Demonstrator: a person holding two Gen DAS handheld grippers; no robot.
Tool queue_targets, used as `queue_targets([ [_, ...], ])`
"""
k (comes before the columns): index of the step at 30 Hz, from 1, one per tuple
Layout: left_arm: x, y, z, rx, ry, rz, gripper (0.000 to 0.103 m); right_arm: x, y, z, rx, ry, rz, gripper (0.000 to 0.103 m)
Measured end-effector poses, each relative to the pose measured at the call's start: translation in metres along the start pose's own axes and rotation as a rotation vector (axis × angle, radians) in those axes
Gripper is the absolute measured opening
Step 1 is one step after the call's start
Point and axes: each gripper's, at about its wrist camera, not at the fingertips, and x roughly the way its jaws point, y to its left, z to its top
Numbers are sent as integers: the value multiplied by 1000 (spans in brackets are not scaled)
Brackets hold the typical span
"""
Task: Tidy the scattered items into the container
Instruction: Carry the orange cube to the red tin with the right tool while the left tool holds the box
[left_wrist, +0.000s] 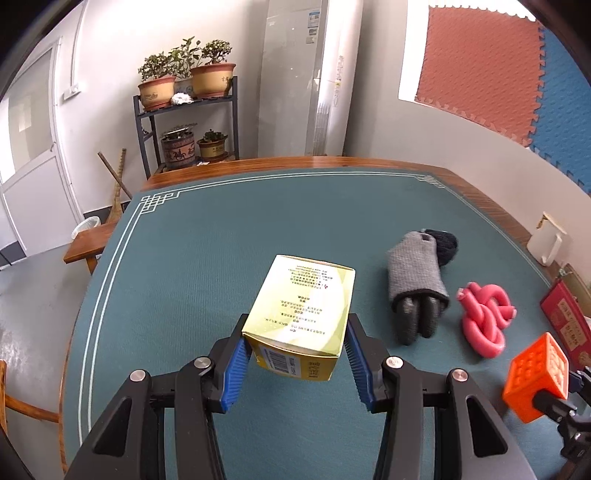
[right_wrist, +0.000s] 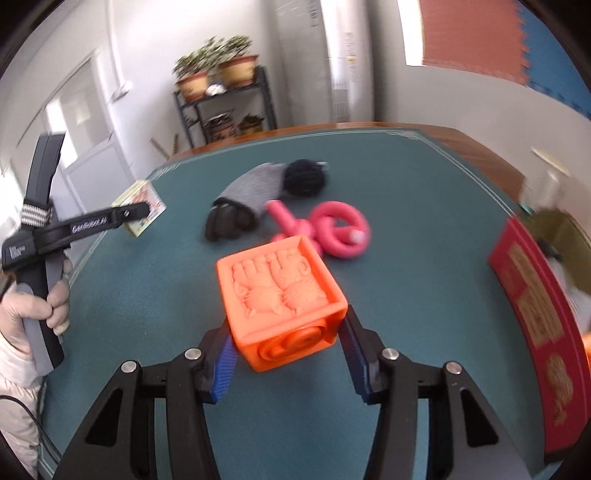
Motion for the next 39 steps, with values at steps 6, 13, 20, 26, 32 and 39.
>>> queue_targets([
  [6,-20,-30,-7,33,-12,-33,50,-17,-30,-11,85,-12,-20,55],
  [13,-52,-76,-12,77,-43,-74,50,-47,-47,-11,116,-90,-5,55],
  [20,-69,-141,-12,142,-55,-107,50,-86,-85,-18,186,-168,-5,55],
  [26,-72,-204,-10,204,-49,-174,50,-131,-133,-26,261,-252,-72,56],
  [32,-75,-272,-11,267,-46,-268,50,-172,-184,-32,328,-335,-198,56],
  [39,-80,-333,-8,326,-60,-346,50,-183,-213,-26,341,-365,-271,56],
])
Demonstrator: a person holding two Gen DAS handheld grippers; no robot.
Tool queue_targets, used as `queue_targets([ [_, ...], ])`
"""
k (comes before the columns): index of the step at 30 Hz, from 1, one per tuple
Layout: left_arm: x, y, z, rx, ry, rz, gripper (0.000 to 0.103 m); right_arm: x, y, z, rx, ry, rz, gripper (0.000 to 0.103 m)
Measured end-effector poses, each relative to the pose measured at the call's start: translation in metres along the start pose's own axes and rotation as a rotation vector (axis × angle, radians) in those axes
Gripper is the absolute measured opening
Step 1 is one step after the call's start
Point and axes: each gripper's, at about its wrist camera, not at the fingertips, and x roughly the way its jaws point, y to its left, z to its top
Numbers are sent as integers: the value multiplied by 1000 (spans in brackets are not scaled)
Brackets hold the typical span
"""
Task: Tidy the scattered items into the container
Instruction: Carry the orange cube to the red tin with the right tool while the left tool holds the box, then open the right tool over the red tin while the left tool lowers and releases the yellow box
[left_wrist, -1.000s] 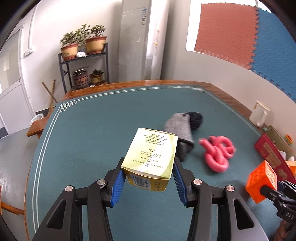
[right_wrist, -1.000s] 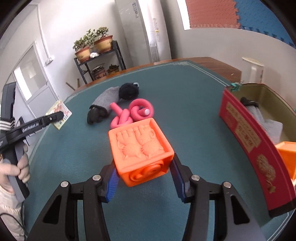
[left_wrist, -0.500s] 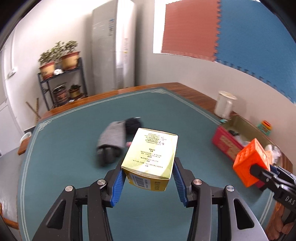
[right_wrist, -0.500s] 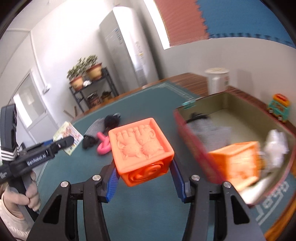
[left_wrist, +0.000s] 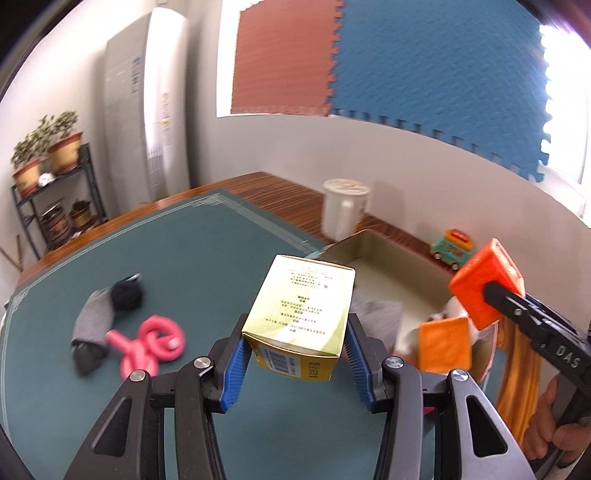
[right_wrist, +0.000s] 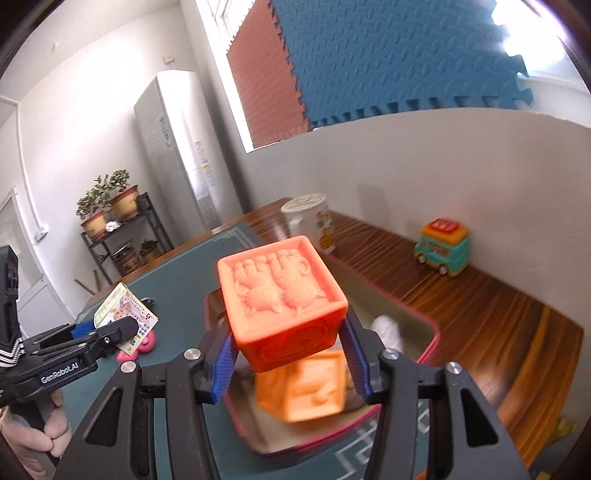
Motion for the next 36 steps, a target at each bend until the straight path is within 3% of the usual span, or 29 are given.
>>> queue_targets([
  [15,42,-49,31,30,16,-116,51,33,-21,2,-14,46,-65,59],
  [17,47,-53,31,34,27,-122,51,34,-25,3,2,40,-70,66],
  [19,52,-55,29,36,52,-127,53,34,-29,4,16,36,-75,80],
  [21,59,-56,26,30,83,-134,56,33,-31,3,22,33,-79,80],
  [24,63,-53,20,13,104,-125,63,33,-34,2,33,36,-81,80],
  [36,62,-44,20,6,84,-87,63,31,-37,-4,70,50,-72,80],
])
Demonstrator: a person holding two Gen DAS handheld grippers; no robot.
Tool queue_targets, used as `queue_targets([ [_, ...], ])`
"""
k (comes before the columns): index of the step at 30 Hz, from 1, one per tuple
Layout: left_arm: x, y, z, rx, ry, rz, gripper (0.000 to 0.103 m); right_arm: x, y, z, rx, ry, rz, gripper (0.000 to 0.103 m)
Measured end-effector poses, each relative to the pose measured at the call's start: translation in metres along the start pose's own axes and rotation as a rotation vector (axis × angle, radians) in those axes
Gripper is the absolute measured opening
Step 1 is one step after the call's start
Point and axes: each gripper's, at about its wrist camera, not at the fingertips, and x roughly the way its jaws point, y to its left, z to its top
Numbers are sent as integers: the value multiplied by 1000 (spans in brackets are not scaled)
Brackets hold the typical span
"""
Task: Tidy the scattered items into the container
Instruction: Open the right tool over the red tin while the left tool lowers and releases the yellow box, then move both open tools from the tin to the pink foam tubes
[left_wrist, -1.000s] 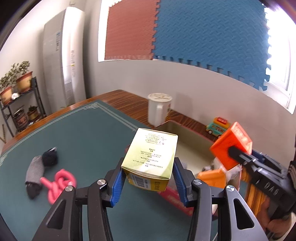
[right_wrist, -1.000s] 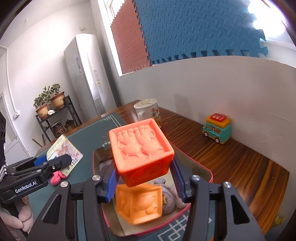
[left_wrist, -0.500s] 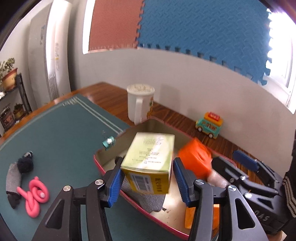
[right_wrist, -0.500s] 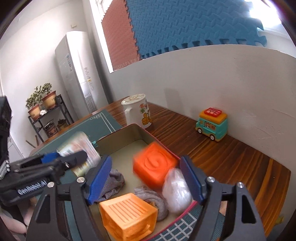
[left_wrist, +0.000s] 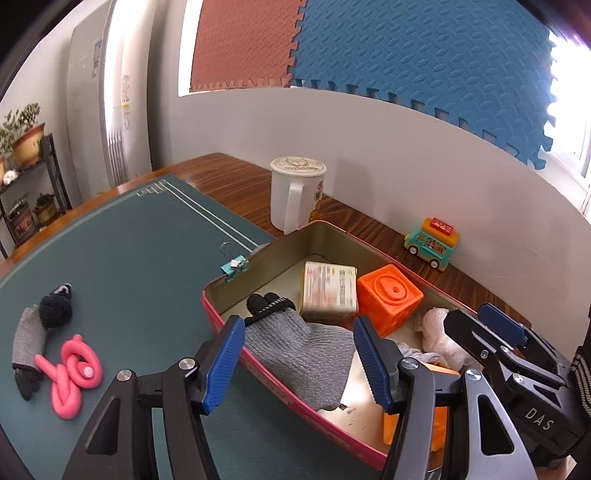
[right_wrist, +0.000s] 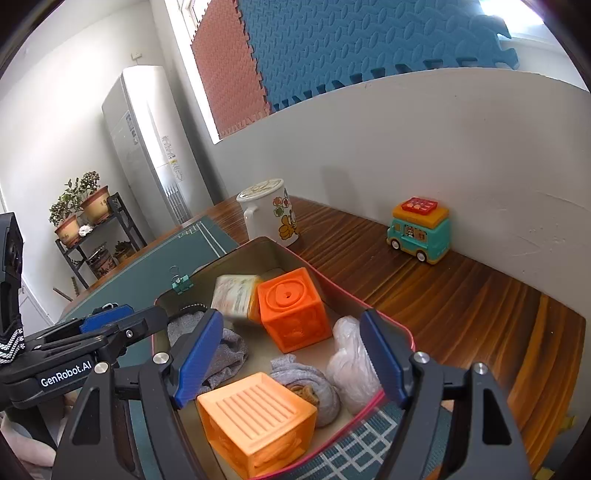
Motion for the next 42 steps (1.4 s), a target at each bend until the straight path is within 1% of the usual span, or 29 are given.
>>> queue_targets([
  [6,-6,6,-1,4,-14,32,63,-3,6,-1,-5,-2,9,80],
  [11,-14,19,-6,-6,-22,65,63,-5,18,-1,-20,-6,24,80],
  [16,-24,37,-14,-22,-31,111,63,-6,39,-2,-51,-8,52,80],
  [24,-42,78,-30,-68,-36,181,63,-2,89,-7,-142,0,109,80],
  [30,-56,118,-43,-132,-42,229,63,9,128,-12,-212,24,151,80],
  [37,-73,174,-56,-239,-49,245,63,30,166,-23,-265,96,197,80],
  [38,-76,184,-59,-263,-51,247,64,33,169,-23,-269,106,201,80],
  [39,-79,198,-62,-298,-50,255,72,36,173,-25,-274,117,207,80],
  [40,-81,212,-64,-332,-47,262,74,40,177,-26,-278,128,212,80],
  [42,-83,236,-68,-388,-25,263,75,47,183,-28,-281,151,225,80],
])
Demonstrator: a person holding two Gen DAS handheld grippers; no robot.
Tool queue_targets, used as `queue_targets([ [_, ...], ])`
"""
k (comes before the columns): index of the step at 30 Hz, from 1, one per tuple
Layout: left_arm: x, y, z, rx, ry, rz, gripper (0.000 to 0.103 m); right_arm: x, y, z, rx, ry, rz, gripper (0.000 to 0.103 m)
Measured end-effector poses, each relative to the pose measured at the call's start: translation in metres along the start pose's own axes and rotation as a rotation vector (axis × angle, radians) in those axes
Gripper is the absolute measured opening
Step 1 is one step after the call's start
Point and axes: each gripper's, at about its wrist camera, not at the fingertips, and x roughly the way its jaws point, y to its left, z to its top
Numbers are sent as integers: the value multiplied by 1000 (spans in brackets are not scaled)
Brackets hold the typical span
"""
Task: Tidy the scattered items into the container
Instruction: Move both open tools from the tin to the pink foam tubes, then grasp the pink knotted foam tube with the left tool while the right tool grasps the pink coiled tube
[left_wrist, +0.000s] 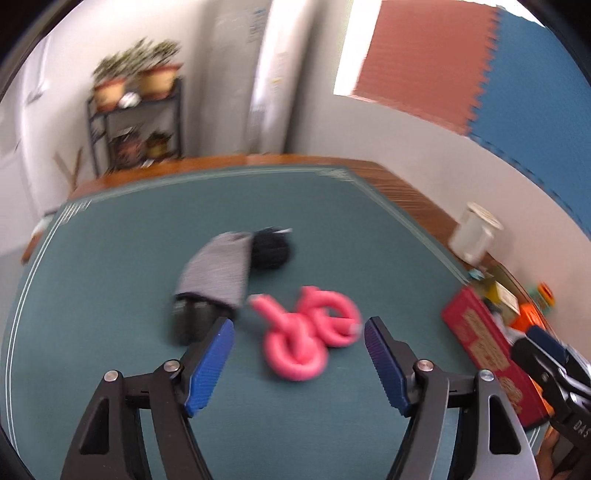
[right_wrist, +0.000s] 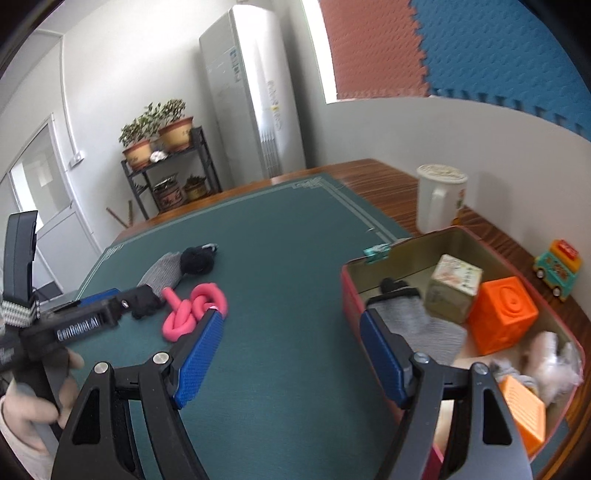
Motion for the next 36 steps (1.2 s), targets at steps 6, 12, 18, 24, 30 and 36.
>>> queue_targets([
  [6,9,37,4,-114,49,-85,75,22,17,-2,-19,38,22,80],
  [12,31,22,-11,-81,116,-95,75,33,18,-13,-19,50,12,80],
  [18,47,-3,-24,14,138,-89,75,38,10,-15,15,59,17,80],
  [24,62,-12,-31,73,144,-12,75,41,13,-18,5,70,16,80],
  [30,76,-11,-32,84,131,34,75,45,15,-22,-7,80,8,80],
  [36,72,-3,-34,67,116,55,48,51,20,-28,-31,92,-4,80],
])
